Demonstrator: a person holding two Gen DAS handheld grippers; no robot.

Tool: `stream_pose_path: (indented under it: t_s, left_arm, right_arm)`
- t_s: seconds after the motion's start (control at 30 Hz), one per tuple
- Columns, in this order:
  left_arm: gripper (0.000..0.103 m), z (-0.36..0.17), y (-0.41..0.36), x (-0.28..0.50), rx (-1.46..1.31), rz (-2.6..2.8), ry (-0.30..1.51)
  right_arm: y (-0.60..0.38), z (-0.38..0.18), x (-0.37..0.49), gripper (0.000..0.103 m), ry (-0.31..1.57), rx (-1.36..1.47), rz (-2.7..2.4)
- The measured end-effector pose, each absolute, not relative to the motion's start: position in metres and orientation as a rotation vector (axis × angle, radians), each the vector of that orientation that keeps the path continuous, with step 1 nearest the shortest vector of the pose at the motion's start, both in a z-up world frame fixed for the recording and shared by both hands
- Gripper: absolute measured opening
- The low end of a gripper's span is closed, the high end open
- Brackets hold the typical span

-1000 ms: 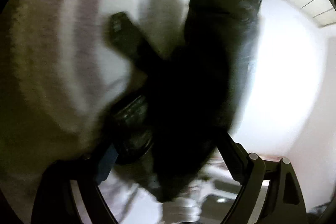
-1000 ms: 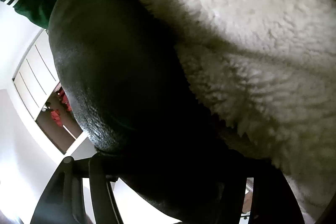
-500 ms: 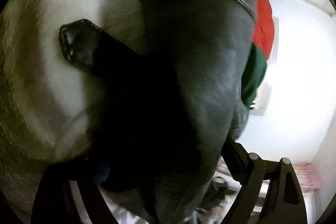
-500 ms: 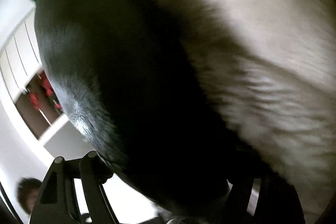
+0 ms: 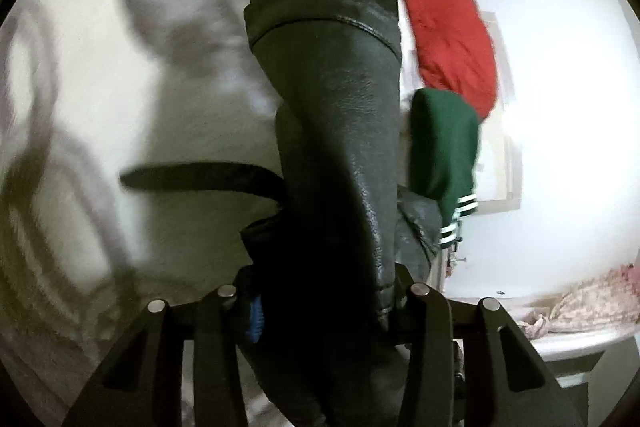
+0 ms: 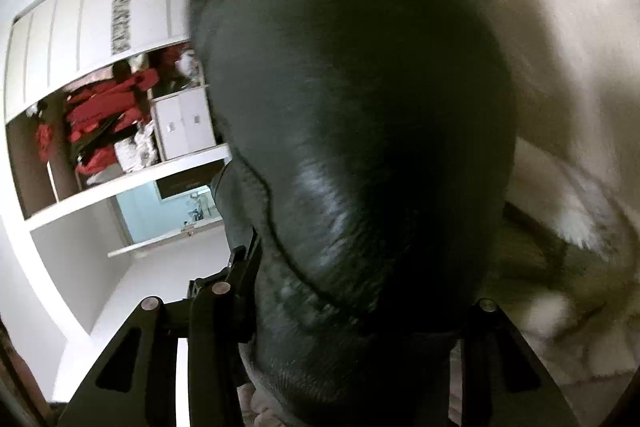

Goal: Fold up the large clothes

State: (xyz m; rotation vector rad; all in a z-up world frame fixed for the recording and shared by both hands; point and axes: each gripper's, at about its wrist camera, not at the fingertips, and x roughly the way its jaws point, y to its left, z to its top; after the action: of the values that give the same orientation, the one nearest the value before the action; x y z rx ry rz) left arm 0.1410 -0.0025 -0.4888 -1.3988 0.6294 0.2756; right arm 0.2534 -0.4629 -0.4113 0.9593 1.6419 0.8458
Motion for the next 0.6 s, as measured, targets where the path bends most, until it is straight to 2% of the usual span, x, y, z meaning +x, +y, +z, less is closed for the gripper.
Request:
stream_pose_path:
  t_s: [0.37,0.6]
  left_arm:
    - [0.04,-0.406,0.022,0.258,-1.323,0.138,0.515]
    - [0.039,-0.339,0.051,0.344,-1.278,0.034,0.401]
  right_arm:
    - [-0.476,-0.228,0.43,0.045,1.456,0.935,0.928]
    - [-0.474,-0.103,0.59,0.045,1.321,0.89,1.0]
